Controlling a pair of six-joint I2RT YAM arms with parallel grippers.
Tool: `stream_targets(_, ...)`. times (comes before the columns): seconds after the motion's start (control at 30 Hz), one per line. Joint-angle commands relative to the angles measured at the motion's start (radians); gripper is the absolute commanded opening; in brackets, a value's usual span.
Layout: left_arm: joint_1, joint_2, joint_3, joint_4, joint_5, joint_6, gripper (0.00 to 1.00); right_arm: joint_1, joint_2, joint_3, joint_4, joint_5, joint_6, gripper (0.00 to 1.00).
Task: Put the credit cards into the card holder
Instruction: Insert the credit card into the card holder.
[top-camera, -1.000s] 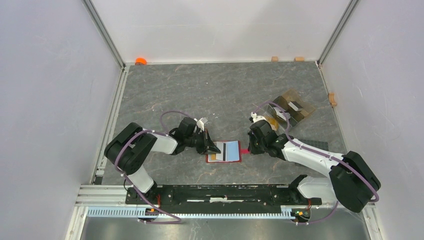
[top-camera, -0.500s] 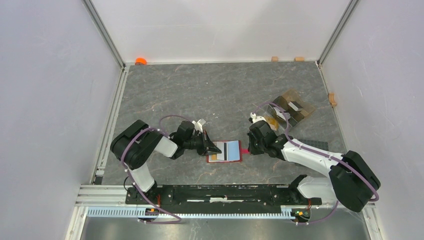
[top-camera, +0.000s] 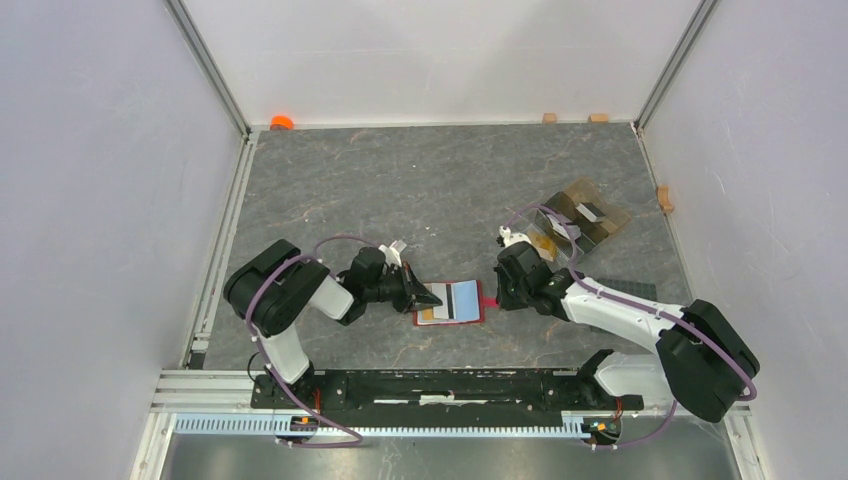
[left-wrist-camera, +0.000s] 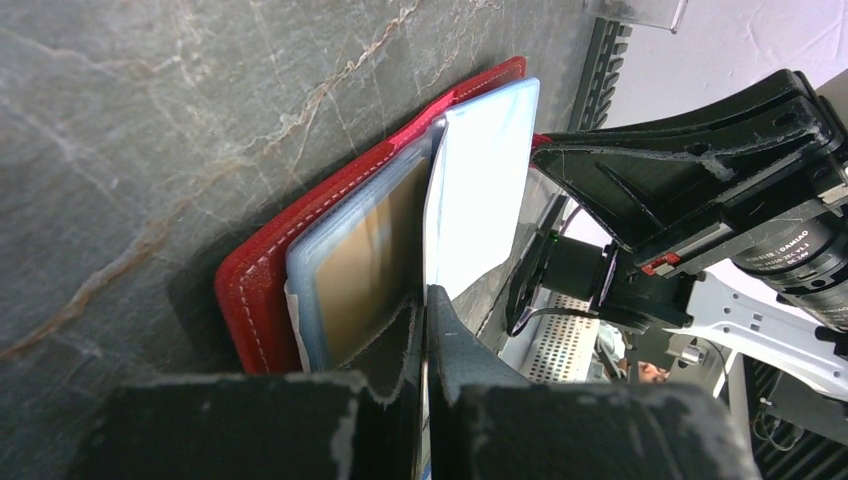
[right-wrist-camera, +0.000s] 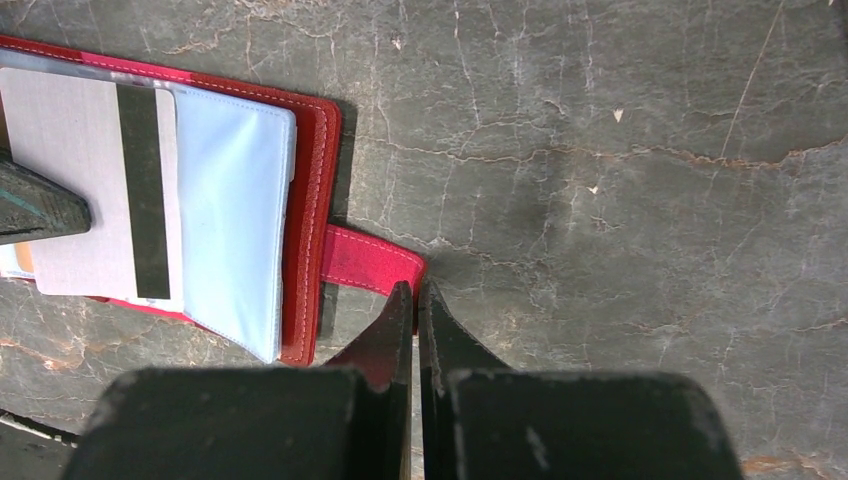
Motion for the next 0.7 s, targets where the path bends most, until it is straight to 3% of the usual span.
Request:
stream_targets(0.0,-0.004,0.037,-0.025,0.052,-0.047,-0.045,0.02,0.012,0.009,0.037,0.0,0.013,0.005,0.0)
stream_targets(0.67,-0.046,0.069,-0.006,0.151,-0.029,-0.104,0.02,0.024,0.027,0.036,0.006,0.028,0.008,0.0)
